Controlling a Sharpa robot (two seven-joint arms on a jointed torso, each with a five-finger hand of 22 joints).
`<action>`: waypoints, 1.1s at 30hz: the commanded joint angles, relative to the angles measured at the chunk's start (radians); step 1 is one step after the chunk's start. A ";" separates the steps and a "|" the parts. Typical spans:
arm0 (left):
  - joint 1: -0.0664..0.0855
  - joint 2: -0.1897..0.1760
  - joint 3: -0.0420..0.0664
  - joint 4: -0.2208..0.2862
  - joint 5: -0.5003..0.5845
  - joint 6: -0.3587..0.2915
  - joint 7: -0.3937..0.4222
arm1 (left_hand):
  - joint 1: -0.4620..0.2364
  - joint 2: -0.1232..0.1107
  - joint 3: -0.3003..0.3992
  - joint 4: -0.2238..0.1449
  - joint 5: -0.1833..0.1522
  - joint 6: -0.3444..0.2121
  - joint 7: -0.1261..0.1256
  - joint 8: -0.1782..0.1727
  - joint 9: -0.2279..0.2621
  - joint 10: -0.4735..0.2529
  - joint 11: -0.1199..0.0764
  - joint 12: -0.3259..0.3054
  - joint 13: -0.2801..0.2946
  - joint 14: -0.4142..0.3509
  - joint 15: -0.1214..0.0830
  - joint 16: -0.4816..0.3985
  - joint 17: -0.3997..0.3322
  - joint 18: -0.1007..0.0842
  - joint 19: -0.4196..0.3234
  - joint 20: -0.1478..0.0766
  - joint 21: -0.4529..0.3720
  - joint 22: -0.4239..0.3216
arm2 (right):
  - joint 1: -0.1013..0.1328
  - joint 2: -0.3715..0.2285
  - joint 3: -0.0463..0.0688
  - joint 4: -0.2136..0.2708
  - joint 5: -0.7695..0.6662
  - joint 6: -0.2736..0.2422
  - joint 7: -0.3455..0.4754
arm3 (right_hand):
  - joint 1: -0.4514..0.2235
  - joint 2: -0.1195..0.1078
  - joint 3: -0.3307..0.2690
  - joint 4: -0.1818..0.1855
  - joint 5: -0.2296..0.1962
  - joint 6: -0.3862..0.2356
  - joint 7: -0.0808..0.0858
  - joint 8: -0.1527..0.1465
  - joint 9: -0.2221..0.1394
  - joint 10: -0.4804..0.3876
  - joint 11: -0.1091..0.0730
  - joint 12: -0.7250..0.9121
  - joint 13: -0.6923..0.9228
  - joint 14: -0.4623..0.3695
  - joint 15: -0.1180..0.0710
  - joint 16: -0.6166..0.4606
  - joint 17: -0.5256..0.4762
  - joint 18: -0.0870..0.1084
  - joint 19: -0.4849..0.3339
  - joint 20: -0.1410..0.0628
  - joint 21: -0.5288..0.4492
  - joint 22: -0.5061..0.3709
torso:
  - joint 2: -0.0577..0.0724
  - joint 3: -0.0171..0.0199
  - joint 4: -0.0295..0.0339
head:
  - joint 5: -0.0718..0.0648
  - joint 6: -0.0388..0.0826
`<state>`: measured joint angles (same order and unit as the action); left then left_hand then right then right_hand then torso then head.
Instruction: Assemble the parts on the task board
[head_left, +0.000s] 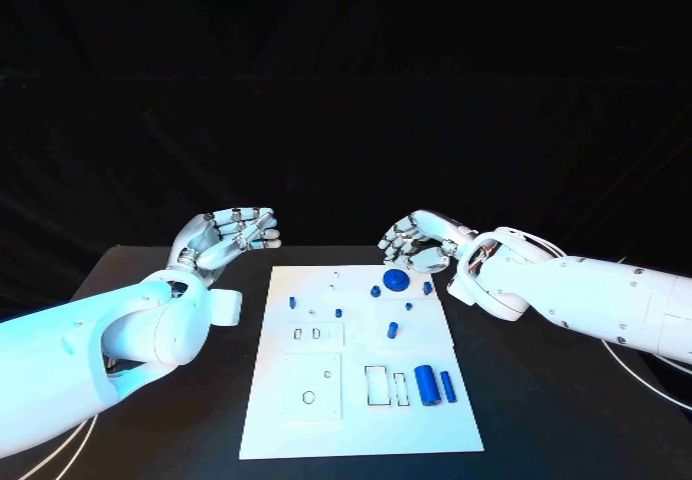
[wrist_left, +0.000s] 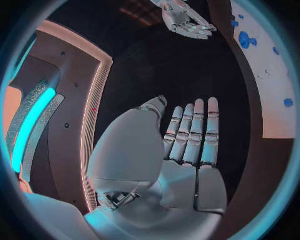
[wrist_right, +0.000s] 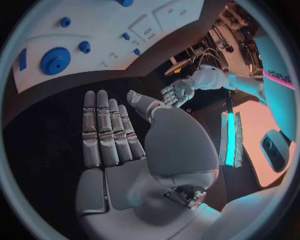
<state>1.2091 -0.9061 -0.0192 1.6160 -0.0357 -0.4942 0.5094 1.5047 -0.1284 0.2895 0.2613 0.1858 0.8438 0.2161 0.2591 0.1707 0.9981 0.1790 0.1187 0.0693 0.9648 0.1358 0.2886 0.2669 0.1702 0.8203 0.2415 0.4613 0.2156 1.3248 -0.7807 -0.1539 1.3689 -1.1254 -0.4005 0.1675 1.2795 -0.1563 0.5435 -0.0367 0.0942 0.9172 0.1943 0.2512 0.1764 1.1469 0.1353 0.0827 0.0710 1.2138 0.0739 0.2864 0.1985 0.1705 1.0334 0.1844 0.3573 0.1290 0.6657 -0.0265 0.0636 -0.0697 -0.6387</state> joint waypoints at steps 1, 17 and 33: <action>0.005 -0.010 0.002 0.028 -0.041 0.056 0.017 | 0.010 -0.009 0.019 -0.005 0.001 0.008 0.015 0.004 0.002 0.012 0.000 -0.009 0.000 0.006 -0.001 0.001 0.010 0.011 0.005 0.000 0.012 0.006 | 0.001 0.005 0.000 -0.007 -0.256 0.064 -0.088 | 0.006 -0.013 -0.004 0.004 -0.001 0.014 -0.008 -0.001 0.004 0.032 -0.014 -0.007 0.003 0.073 -0.024 0.036 0.032 0.014 0.058 -0.026 0.043 0.022 | 0.022 -0.0050 0.0191 | -0.013 0.009; 0.009 -0.025 0.007 0.058 -0.030 0.072 0.015 | -0.004 -0.026 0.043 0.000 -0.004 0.004 0.025 -0.003 0.002 0.018 0.005 -0.029 -0.001 0.014 -0.002 0.001 0.037 0.009 0.010 -0.007 0.051 0.028 | 0.000 0.017 0.001 -0.005 -0.396 0.123 -0.194 | -0.010 -0.074 0.000 0.053 0.006 0.044 -0.031 -0.020 0.068 -0.003 -0.039 -0.017 0.036 0.272 -0.063 0.810 0.702 -0.073 0.350 -0.088 0.801 0.832 | 0.062 -0.0140 0.0362 | -0.025 0.009; 0.009 -0.028 0.008 0.059 -0.027 0.076 0.007 | -0.007 -0.026 0.045 0.001 -0.004 0.002 0.026 -0.004 0.001 0.017 0.006 -0.032 -0.001 0.013 -0.001 0.000 0.039 0.009 0.008 -0.007 0.054 0.030 | -0.006 0.033 0.001 -0.019 -0.439 0.164 -0.242 | -0.005 -0.075 -0.010 0.066 0.012 0.043 -0.033 -0.023 0.093 -0.020 -0.037 -0.017 0.050 0.279 -0.062 0.973 0.863 -0.098 0.383 -0.075 0.950 1.033 | 0.076 -0.0173 0.0489 | -0.035 0.010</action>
<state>1.2165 -0.9347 -0.0121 1.6720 -0.0603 -0.4390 0.5107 1.5012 -0.1494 0.3303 0.2620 0.1857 0.8507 0.2160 0.2590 0.1717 1.0118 0.1789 0.0891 0.0689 0.9775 0.1305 0.2886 0.3052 0.1701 0.8257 0.2362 0.5107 0.2438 1.3200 -0.7503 -0.1536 1.3513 -1.5284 -0.2673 -0.0485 1.2716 -0.2214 0.5341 0.0252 0.1007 0.9644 0.1601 0.2318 0.2688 1.1322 0.0982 0.0658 0.1198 1.4669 0.0034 1.2569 1.0639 0.0923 1.4095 0.1108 1.3065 1.1627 0.7385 -0.0428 0.1097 -0.1040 -0.6307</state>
